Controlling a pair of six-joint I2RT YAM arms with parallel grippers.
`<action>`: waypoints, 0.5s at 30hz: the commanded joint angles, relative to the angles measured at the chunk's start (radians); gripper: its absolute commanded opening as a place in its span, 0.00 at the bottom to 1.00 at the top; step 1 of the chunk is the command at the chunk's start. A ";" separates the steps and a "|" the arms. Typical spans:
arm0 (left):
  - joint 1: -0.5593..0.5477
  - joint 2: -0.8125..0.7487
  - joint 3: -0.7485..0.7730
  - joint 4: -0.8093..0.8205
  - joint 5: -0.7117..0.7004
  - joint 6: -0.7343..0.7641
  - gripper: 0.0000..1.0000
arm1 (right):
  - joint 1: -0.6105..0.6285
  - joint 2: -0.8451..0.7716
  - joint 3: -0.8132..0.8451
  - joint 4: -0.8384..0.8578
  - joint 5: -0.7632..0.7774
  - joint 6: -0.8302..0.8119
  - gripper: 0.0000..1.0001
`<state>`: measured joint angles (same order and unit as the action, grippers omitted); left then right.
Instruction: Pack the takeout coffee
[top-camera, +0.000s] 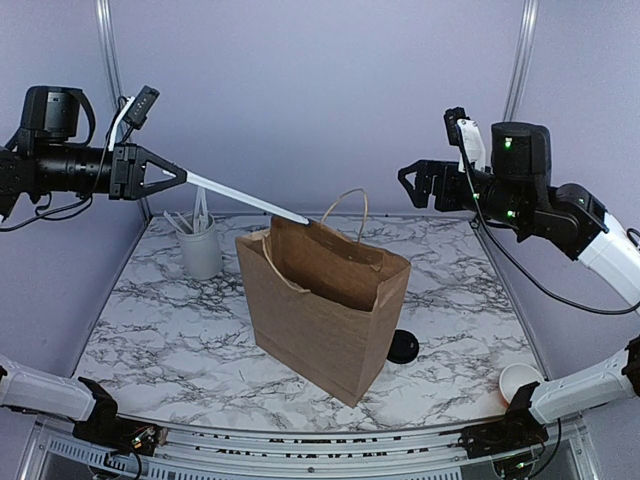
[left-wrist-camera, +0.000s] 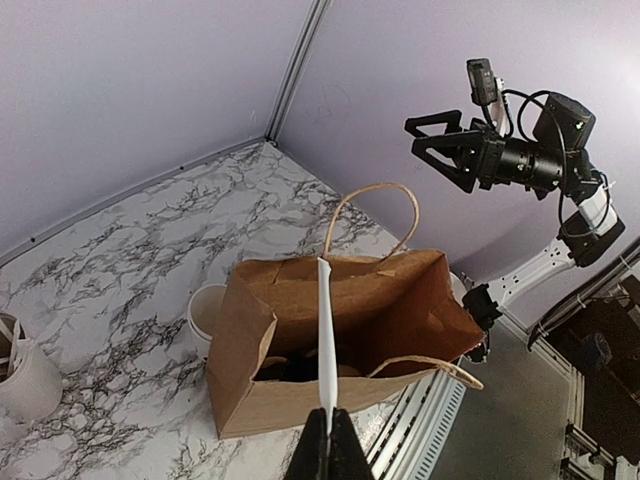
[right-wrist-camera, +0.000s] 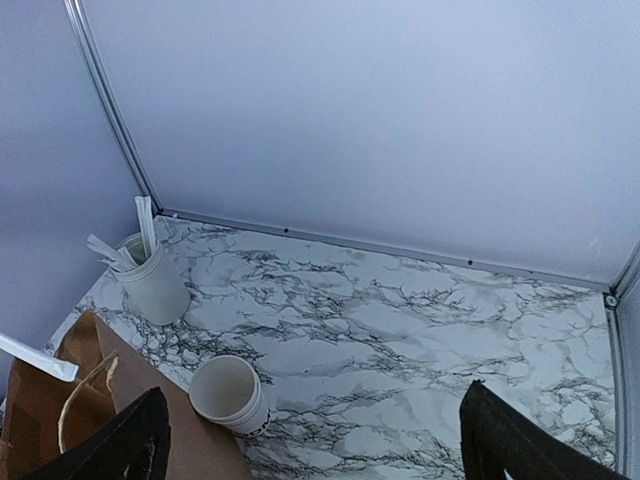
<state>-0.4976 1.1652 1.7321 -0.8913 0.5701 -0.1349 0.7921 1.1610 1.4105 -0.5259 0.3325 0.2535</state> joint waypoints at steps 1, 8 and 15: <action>-0.031 0.015 -0.015 -0.056 0.030 0.044 0.00 | -0.007 -0.003 0.025 0.001 0.011 -0.009 0.98; -0.119 0.086 0.011 -0.103 -0.042 0.072 0.10 | -0.007 -0.003 0.018 0.001 0.012 -0.005 0.98; -0.156 0.128 0.066 -0.078 -0.124 0.055 0.72 | -0.007 -0.010 0.014 -0.003 0.017 -0.005 0.98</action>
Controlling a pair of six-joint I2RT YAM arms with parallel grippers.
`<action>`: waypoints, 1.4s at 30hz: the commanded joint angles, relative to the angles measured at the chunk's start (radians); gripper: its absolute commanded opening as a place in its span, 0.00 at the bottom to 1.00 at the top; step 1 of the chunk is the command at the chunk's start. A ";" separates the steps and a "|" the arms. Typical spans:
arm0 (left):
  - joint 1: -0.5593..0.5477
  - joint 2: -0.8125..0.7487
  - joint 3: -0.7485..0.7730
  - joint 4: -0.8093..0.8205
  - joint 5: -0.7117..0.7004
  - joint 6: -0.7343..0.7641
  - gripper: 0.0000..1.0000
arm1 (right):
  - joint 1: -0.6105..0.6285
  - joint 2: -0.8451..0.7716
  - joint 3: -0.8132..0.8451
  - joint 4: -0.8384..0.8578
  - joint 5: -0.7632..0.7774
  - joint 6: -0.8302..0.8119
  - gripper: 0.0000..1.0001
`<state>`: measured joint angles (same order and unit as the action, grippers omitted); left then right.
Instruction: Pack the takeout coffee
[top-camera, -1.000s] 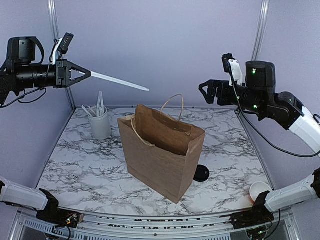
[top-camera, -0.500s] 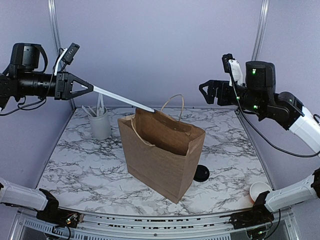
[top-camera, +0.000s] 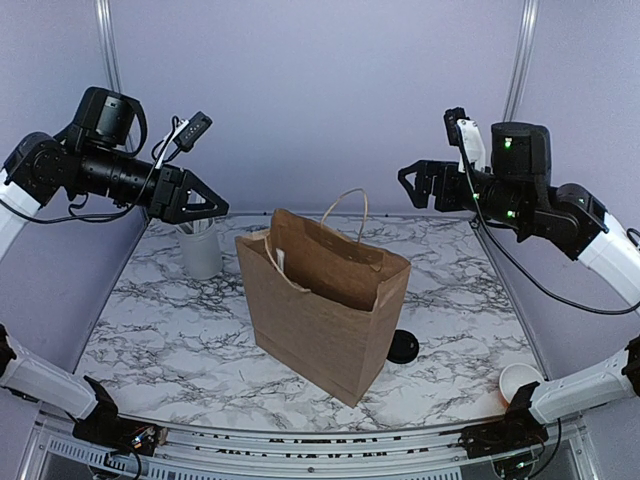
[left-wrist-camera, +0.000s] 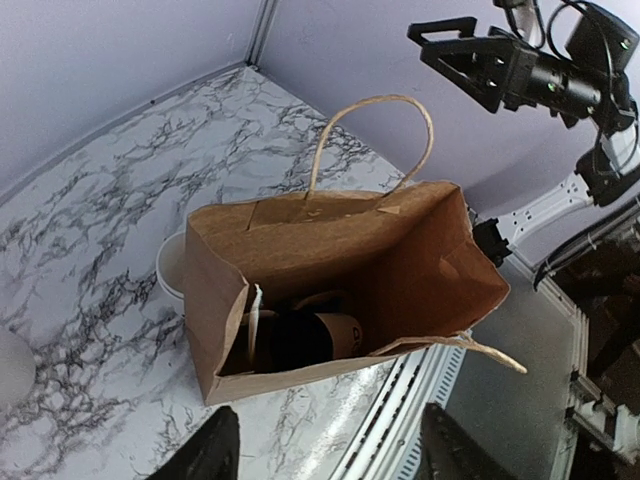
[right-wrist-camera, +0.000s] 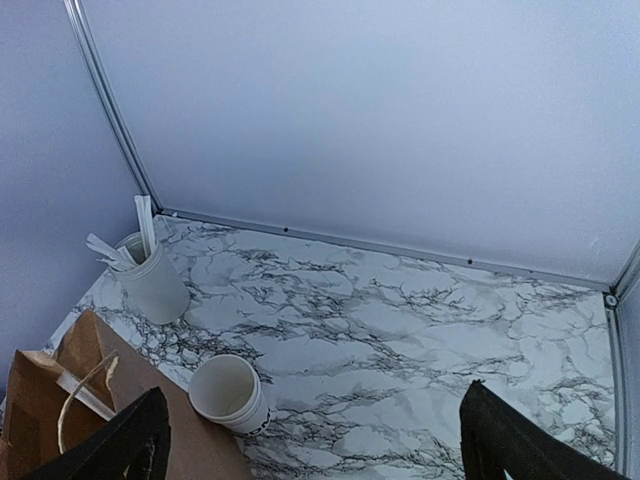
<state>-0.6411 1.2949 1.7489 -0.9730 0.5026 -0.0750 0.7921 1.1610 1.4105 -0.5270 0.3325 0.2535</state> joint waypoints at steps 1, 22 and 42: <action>-0.014 -0.005 0.048 0.019 -0.066 -0.011 0.78 | -0.007 -0.014 0.012 -0.002 0.019 -0.005 0.98; 0.028 -0.141 -0.296 0.376 -0.584 -0.239 0.99 | -0.075 -0.043 -0.106 0.060 0.070 -0.007 0.99; 0.241 -0.454 -1.144 0.934 -0.894 -0.466 0.99 | -0.613 -0.180 -0.723 0.490 -0.143 0.008 1.00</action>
<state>-0.4152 0.9005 0.7136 -0.2073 -0.2611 -0.4862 0.2672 1.0119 0.7628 -0.2142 0.2279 0.2657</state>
